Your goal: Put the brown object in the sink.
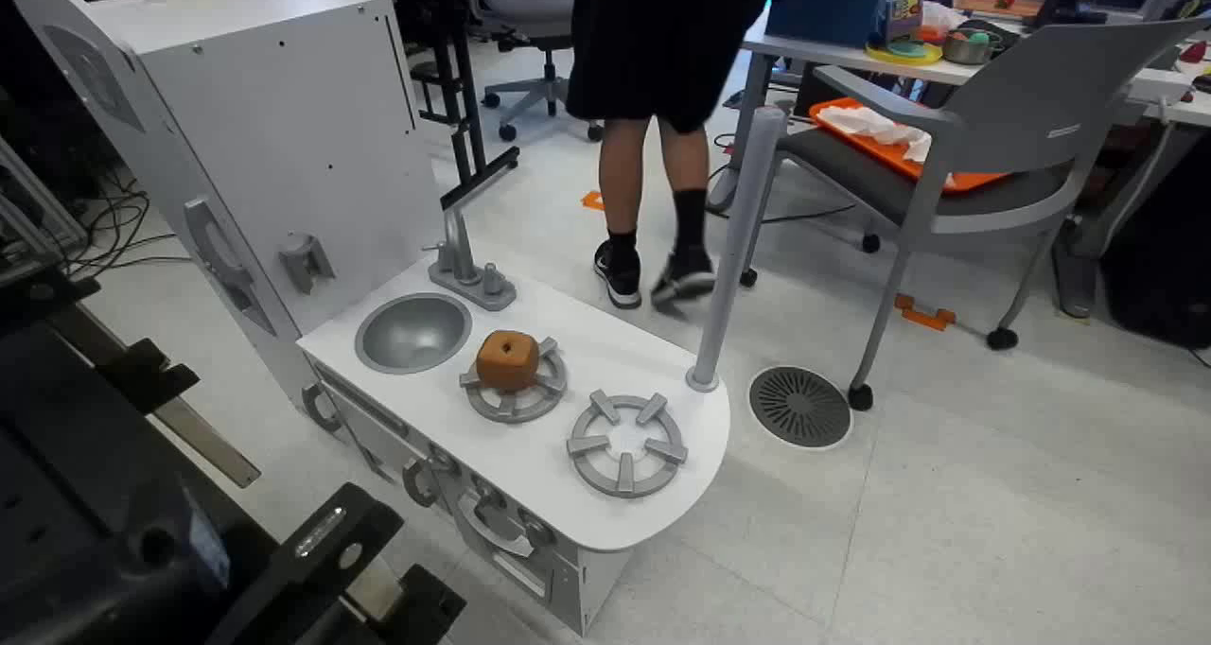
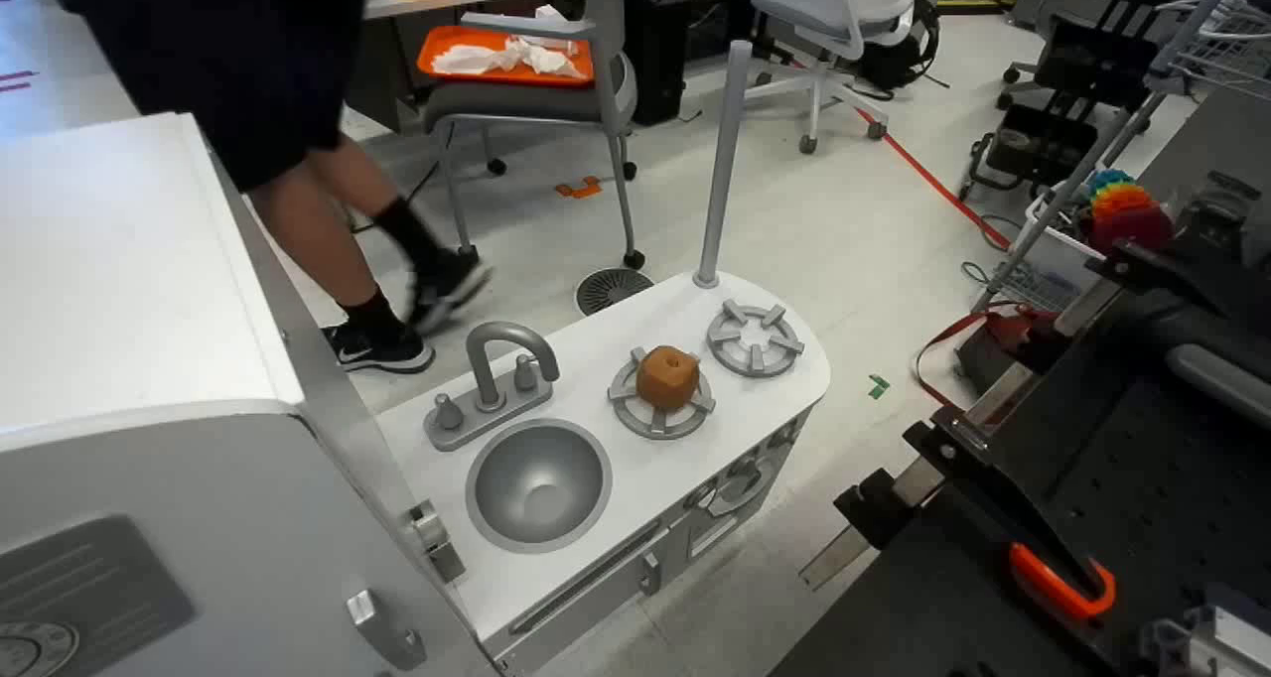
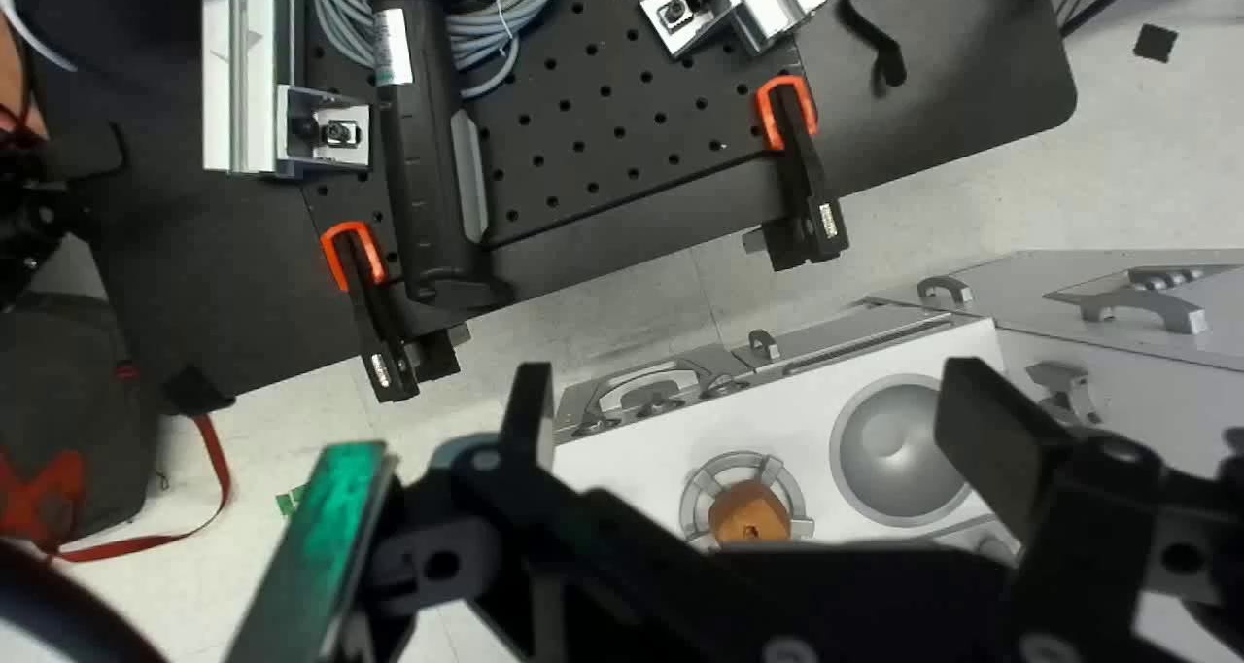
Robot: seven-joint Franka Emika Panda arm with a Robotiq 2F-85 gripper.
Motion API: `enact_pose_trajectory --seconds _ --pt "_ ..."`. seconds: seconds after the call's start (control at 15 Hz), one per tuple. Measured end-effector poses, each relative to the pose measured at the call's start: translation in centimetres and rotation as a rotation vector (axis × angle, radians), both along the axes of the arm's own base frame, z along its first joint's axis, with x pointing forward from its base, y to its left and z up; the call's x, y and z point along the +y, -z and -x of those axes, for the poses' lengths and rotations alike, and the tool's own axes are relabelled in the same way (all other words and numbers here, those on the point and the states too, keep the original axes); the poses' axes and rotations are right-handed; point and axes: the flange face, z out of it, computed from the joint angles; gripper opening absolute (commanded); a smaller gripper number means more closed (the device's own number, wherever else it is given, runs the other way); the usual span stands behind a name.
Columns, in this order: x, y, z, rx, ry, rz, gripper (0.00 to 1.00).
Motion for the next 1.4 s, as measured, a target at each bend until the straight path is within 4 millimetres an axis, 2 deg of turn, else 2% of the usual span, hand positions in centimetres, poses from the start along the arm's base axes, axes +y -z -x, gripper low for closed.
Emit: enact_pose_trajectory --seconds 0.4,0.6,0.87,1.13,1.4 --pt "0.0 0.0 -0.1 -0.002 -0.001 0.001 1.00" --pt "0.4 1.3 -1.4 -0.047 -0.013 0.012 1.00" --pt "1.9 7.0 -6.0 -0.144 -0.055 0.061 1.00" --pt "3.8 14.5 -11.0 -0.199 -0.072 0.101 1.00" --pt "5.3 22.9 -15.0 -0.247 -0.066 0.080 1.00"
